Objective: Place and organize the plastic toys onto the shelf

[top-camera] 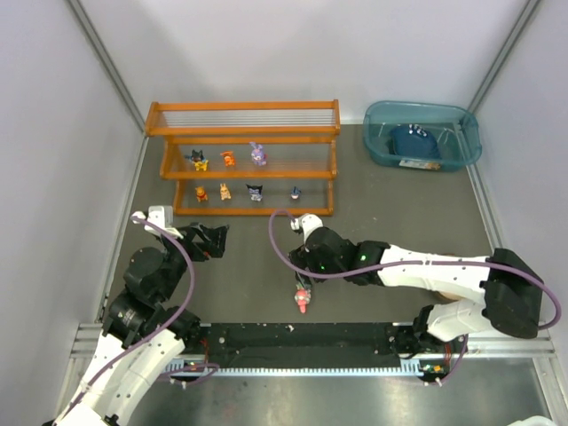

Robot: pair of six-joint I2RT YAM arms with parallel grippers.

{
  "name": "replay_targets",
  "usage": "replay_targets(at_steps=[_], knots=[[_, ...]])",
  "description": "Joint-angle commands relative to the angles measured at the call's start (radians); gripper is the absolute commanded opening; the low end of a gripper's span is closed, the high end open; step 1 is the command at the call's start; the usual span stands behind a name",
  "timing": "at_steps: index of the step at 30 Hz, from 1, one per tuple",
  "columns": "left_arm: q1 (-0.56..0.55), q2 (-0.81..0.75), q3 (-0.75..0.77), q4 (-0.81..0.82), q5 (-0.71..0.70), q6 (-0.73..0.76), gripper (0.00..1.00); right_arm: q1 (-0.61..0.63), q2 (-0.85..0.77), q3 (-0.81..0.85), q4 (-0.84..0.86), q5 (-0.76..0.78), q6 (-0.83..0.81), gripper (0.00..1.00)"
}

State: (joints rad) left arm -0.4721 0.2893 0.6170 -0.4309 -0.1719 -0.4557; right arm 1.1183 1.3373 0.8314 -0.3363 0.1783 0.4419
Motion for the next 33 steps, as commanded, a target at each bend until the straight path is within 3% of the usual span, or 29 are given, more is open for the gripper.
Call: replay_targets(at_steps=[1,10,13,16,19,27,33], knots=[[0.0,-0.018,0.009,0.003,0.011,-0.011,0.99,0.006,-0.043,-0.015,0.039,-0.054,-0.146,0.68],[0.0,-0.013,0.013,-0.005,0.018,-0.014,0.99,0.0,-0.084,-0.095,0.083,-0.137,-0.068,0.61],[0.0,-0.013,0.015,-0.005,0.025,-0.014,0.99,-0.002,-0.099,-0.12,0.094,-0.117,-0.058,0.66],[0.001,-0.012,0.016,-0.009,0.025,-0.012,0.99,-0.002,-0.086,-0.095,0.059,-0.089,-0.016,0.75],[0.0,-0.012,0.015,-0.011,0.022,-0.015,0.99,-0.002,-0.035,-0.057,0.046,-0.097,0.053,0.77],[0.0,-0.013,0.017,-0.017,0.023,-0.014,0.99,0.003,0.069,0.073,-0.009,-0.039,0.109,0.78],[0.0,-0.013,0.013,-0.02,0.017,-0.02,0.99,0.005,0.178,0.207,-0.204,0.016,0.25,0.76]])
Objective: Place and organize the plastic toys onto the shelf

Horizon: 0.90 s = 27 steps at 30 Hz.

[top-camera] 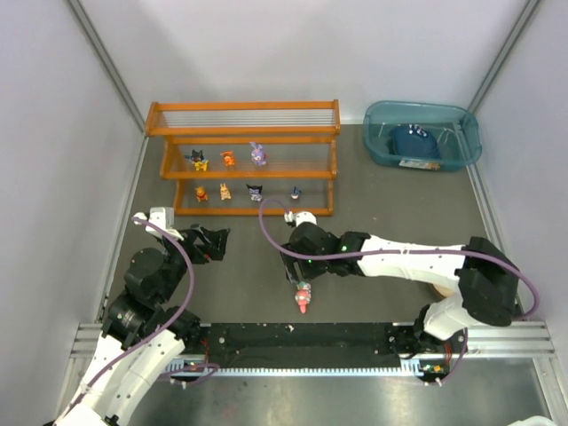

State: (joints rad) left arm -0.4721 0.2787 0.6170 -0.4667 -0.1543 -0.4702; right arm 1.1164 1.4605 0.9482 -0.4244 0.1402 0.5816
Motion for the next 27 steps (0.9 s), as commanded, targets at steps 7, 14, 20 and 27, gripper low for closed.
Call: replay_targets(at_steps=[7,14,20,27], knots=[[0.0,-0.004,0.006,0.022,0.001,-0.002,0.99,0.026,0.107,0.095,-0.142,0.059,0.185,0.72],[0.0,-0.004,-0.005,0.025,-0.001,-0.007,0.99,0.036,0.184,0.101,-0.143,0.042,0.161,0.65],[0.0,-0.012,-0.008,0.02,-0.004,-0.005,0.99,0.037,0.227,0.092,-0.139,0.027,0.17,0.52],[0.0,-0.013,-0.014,0.02,-0.005,-0.008,0.99,0.036,0.199,0.047,-0.129,-0.007,0.193,0.1]])
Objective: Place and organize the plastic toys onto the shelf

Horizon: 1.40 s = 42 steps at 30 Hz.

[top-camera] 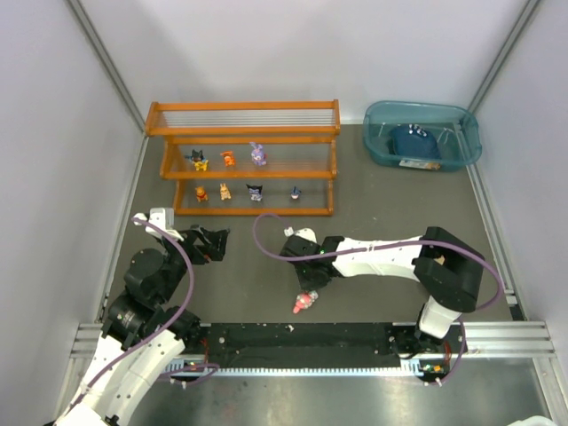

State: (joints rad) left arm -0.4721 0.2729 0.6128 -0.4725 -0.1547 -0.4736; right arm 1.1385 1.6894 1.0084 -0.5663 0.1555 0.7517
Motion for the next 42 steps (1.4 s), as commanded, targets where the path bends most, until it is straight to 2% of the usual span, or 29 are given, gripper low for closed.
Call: replay_targets(at_steps=[1,12,16,19,22,25,26,29,33,35,38,42], knots=[[0.0,-0.008,-0.01,0.028,-0.003,-0.003,0.99,0.014,-0.04,-0.028,0.016,-0.027,0.032,0.02],[0.0,-0.004,-0.021,0.037,0.012,-0.007,0.99,-0.005,-0.24,-0.168,0.051,-0.008,0.159,0.0],[0.0,-0.001,-0.027,0.052,0.033,-0.007,0.99,-0.029,-0.347,-0.251,0.08,0.009,0.282,0.0],[0.0,0.006,-0.047,0.1,0.117,-0.003,0.97,-0.046,-0.462,-0.32,0.126,0.047,0.409,0.0],[0.0,0.021,-0.077,0.187,0.257,-0.008,0.96,-0.045,-0.615,-0.411,0.24,0.137,0.556,0.0],[0.0,0.072,-0.096,0.276,0.334,-0.089,0.96,-0.046,-0.759,-0.514,0.393,0.225,0.589,0.0],[0.0,0.092,-0.099,0.299,0.401,-0.111,0.96,-0.046,-0.783,-0.518,0.413,0.254,0.589,0.0],[-0.002,0.173,-0.096,0.38,0.484,-0.212,0.93,-0.042,-0.823,-0.464,0.338,0.361,0.578,0.0],[-0.019,0.238,-0.084,0.433,0.482,-0.289,0.93,0.003,-0.85,-0.401,0.301,0.527,0.545,0.0],[-0.036,0.256,-0.065,0.445,0.466,-0.325,0.93,0.036,-0.867,-0.398,0.284,0.603,0.586,0.0],[-0.126,0.298,-0.041,0.454,0.388,-0.35,0.93,0.05,-0.889,-0.406,0.315,0.703,0.604,0.0],[-0.394,0.408,0.014,0.52,0.212,-0.352,0.96,0.073,-0.895,-0.386,0.322,0.811,0.62,0.0]])
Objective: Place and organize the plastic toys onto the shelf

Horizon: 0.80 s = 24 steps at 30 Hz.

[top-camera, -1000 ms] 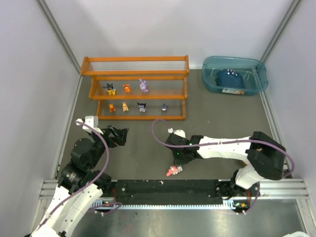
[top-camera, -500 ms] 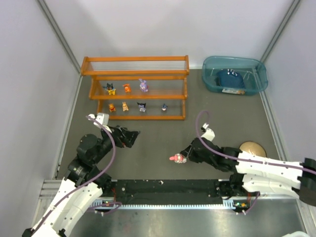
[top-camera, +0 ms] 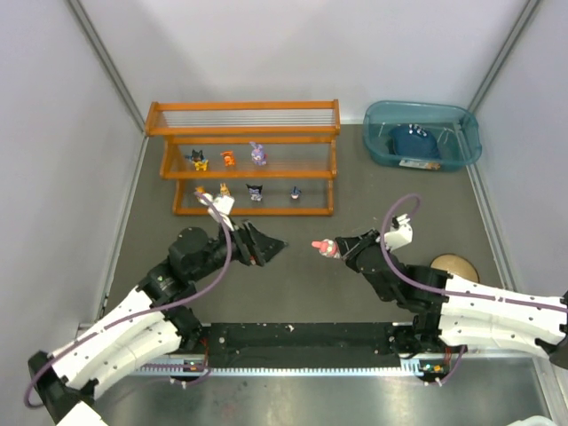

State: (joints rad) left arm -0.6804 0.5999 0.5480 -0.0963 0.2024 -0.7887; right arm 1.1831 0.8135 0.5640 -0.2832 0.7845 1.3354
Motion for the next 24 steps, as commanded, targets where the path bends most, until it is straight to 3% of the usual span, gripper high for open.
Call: replay_targets(at_steps=[1,8,13,24], knots=[[-0.22,0.107,0.087,0.156,-0.184,-0.04,0.96,0.032,-0.019,0.063,0.041,0.193,0.036,0.0],[-0.395,0.239,0.145,0.242,-0.345,-0.021,0.99,0.043,-0.046,0.08,0.036,0.222,0.018,0.0],[-0.43,0.308,0.159,0.274,-0.4,-0.011,0.98,0.046,-0.086,0.059,0.038,0.222,0.034,0.0],[-0.487,0.425,0.239,0.306,-0.466,0.2,0.95,0.044,-0.183,0.059,0.01,0.191,0.038,0.0]])
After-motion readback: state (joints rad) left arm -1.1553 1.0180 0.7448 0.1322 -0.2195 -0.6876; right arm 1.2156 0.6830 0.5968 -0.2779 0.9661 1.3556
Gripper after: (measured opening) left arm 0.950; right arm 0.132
